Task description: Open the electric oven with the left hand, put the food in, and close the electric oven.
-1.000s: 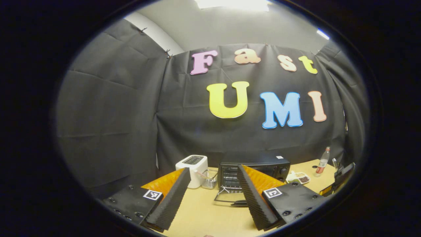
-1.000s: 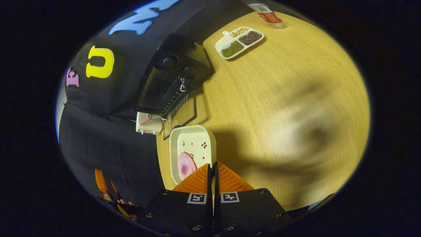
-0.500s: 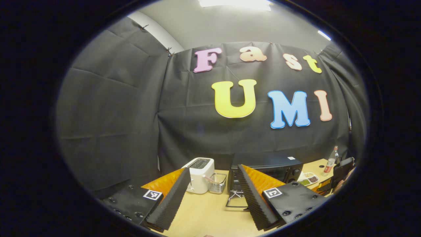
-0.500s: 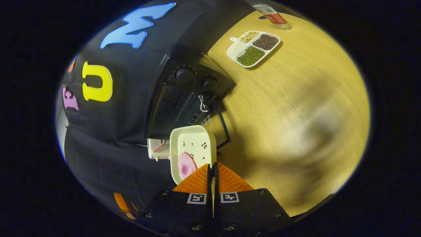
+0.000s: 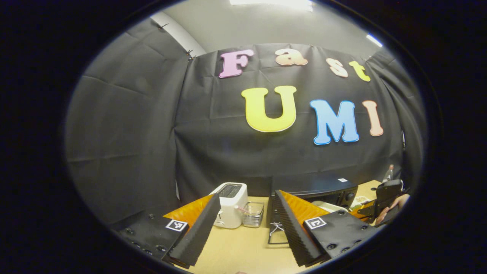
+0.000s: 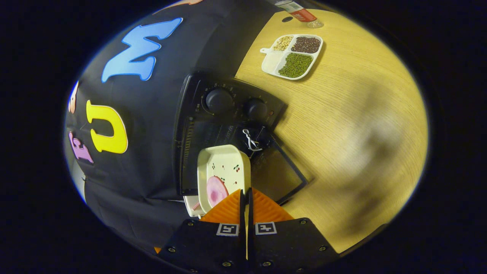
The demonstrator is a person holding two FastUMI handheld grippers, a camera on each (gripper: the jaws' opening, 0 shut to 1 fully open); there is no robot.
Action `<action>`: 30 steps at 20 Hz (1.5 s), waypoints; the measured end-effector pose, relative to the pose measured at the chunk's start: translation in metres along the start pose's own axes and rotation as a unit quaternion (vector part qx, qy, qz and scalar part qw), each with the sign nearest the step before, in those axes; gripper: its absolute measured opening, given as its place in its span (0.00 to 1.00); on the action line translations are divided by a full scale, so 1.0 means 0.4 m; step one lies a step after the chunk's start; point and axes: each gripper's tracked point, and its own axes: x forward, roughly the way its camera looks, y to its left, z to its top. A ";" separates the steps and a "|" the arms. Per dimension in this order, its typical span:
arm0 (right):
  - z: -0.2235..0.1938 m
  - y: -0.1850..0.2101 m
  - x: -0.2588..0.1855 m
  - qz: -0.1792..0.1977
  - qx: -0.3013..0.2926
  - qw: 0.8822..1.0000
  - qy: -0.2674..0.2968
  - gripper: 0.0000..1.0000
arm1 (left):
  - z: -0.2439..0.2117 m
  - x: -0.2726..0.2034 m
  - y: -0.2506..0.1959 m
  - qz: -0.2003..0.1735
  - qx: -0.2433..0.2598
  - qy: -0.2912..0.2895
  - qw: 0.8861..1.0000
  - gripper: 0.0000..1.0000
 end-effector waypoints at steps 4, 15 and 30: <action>0.003 0.030 0.067 0.003 0.026 0.999 -0.027 0.02 | -0.017 0.017 0.042 0.005 0.000 0.005 1.000 1.00; 0.054 0.097 0.221 0.015 0.072 0.992 -0.106 0.00 | -0.068 -0.003 0.166 0.049 0.008 0.037 0.998 0.98; 0.012 0.141 0.140 0.072 0.002 0.996 -0.057 1.00 | -0.052 -0.022 0.069 0.032 0.022 0.034 0.999 0.92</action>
